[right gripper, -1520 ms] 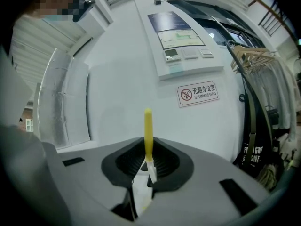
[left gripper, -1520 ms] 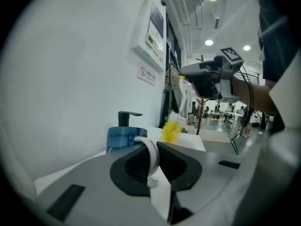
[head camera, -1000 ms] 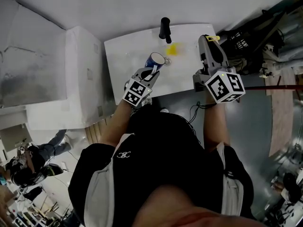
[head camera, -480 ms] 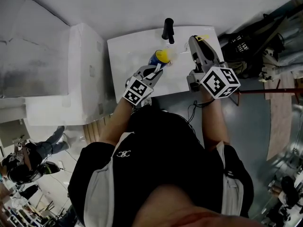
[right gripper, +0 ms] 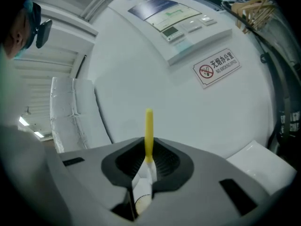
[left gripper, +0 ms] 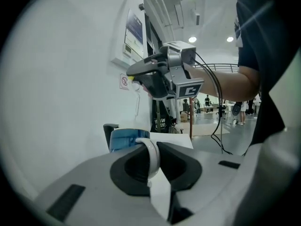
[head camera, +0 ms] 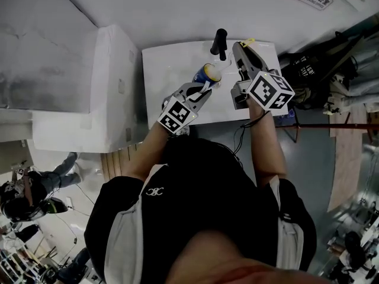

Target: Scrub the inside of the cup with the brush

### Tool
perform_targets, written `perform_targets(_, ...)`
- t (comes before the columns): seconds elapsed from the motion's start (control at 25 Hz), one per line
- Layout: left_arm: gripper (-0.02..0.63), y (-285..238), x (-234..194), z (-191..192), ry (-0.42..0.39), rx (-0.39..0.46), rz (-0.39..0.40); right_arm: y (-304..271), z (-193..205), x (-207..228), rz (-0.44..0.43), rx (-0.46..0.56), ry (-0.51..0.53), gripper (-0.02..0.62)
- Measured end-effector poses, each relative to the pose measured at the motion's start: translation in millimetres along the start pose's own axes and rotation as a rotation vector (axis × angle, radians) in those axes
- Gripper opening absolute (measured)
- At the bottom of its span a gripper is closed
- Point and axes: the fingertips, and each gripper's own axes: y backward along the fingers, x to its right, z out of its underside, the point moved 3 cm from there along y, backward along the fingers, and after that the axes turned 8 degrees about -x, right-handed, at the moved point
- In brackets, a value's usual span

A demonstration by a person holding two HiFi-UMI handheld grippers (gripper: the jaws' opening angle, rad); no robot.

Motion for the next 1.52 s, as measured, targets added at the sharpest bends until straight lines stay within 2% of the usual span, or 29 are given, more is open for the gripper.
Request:
perform_targets(0.2, 0.049, -1, -8, 11, 0.020, -0.026, -0.014, -23, 7, 9, 0.001, -0.086, -0.062, 0.054)
perform_targets(0.52, 0.049, -3, -27, 22, 0.074, -0.054, -0.080, -29, 15, -5, -0.115, -0.180, -0.159, 0.054)
perform_targets(0.72, 0.049, 4, -45, 26, 0.131, -0.046, -0.147, -15, 28, -13, -0.156, -0.288, -0.107, 0.052)
perform_targets(0.84, 0.049, 7, -51, 28, 0.123, -0.056, -0.192, -2, 36, -8, -0.126, -0.360, -0.050, 0.052)
perform_targets(0.92, 0.049, 9, -52, 29, 0.124, -0.059, -0.209, 4, 41, -3, -0.111, -0.395, -0.053, 0.052)
perform_targets(1.16, 0.049, 15, -51, 35, 0.100, -0.087, -0.250, 10, 54, 7, -0.120, -0.478, -0.170, 0.054)
perform_targets(1.36, 0.049, 24, -55, 36, 0.092, -0.089, -0.297, 17, 68, 10, -0.156, -0.557, -0.211, 0.054)
perform_targets(1.52, 0.049, 28, -52, 36, 0.052, -0.101, -0.308, 17, 72, 23, -0.130, -0.563, -0.259, 0.057)
